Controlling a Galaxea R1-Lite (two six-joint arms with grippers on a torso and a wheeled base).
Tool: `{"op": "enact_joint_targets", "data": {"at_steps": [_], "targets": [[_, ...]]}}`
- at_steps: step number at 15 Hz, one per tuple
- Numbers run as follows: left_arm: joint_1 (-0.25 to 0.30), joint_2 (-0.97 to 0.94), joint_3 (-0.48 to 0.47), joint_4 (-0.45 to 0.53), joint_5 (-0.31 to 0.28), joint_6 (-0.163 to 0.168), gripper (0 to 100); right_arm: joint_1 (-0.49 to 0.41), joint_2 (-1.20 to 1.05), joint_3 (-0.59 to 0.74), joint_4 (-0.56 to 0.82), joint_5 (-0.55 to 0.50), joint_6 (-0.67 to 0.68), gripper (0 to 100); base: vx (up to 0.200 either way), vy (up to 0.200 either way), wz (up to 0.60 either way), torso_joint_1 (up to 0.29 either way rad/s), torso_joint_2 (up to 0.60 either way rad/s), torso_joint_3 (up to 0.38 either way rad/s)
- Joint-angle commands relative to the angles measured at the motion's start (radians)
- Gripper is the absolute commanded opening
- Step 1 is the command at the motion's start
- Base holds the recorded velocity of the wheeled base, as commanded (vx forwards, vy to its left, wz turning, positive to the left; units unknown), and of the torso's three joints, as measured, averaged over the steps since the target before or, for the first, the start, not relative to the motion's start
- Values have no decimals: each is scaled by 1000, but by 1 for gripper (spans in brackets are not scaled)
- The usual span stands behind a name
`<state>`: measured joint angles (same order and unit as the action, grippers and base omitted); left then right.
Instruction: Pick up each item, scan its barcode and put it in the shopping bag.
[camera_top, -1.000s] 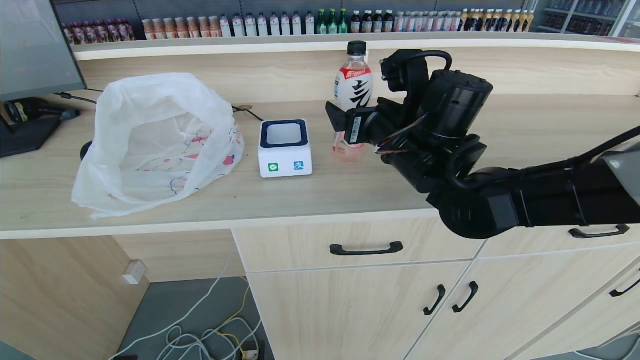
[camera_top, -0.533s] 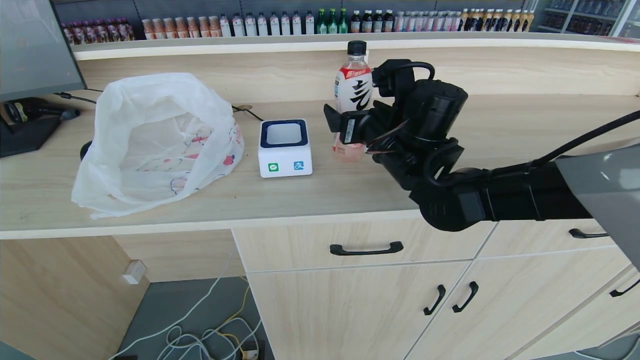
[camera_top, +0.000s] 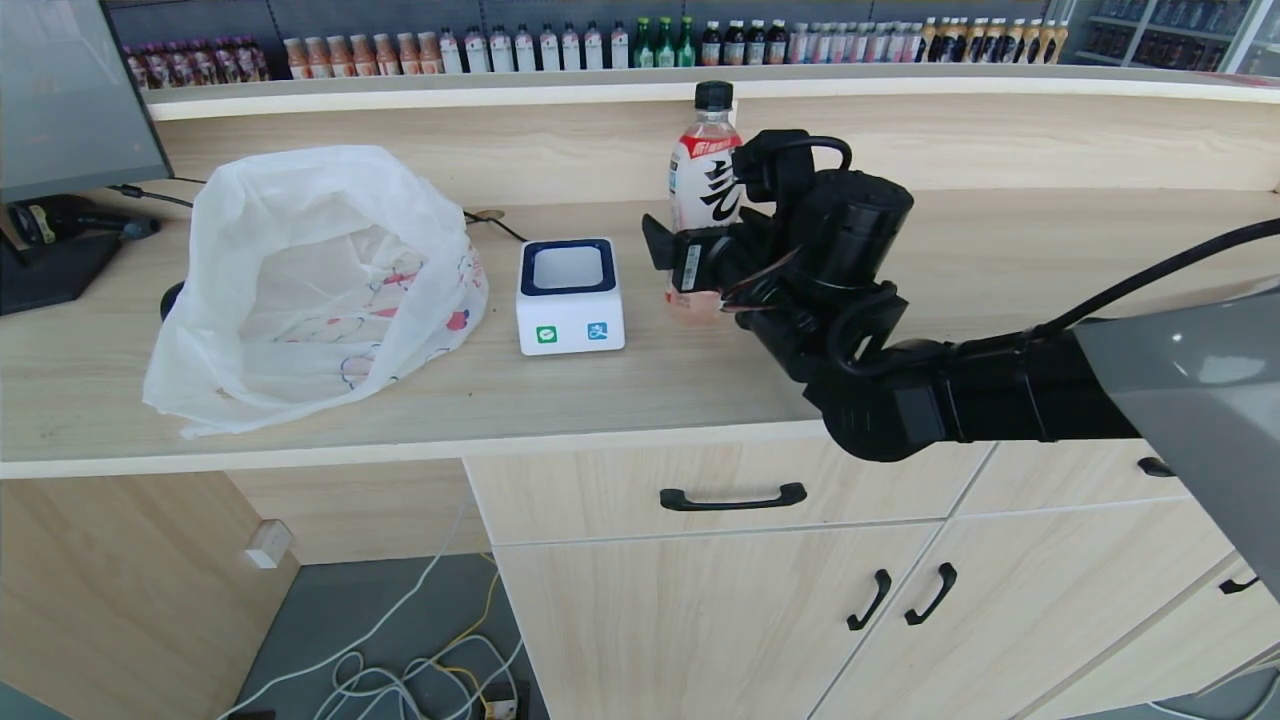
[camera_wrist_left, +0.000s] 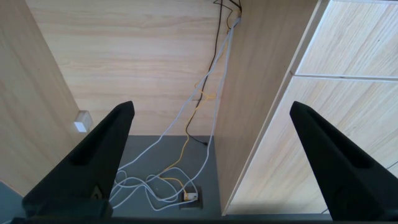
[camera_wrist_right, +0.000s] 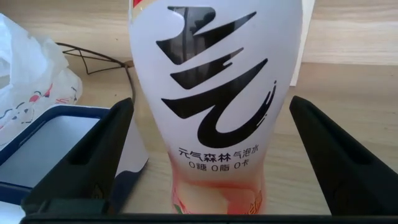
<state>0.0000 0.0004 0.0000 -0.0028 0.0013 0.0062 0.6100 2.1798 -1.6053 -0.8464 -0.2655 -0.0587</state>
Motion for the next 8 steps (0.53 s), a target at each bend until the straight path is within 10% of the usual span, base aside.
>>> {"op": "enact_joint_targets", "data": {"at_steps": [1, 8], "targets": [[0, 0, 0, 0, 0, 0, 100, -1, 15, -21, -3, 0, 0, 100, 0, 0, 0, 0, 0, 0], [0, 0, 0, 0, 0, 0, 100, -12, 37, -30, 1, 6, 0, 100, 0, 0, 0, 0, 0, 0]]}}
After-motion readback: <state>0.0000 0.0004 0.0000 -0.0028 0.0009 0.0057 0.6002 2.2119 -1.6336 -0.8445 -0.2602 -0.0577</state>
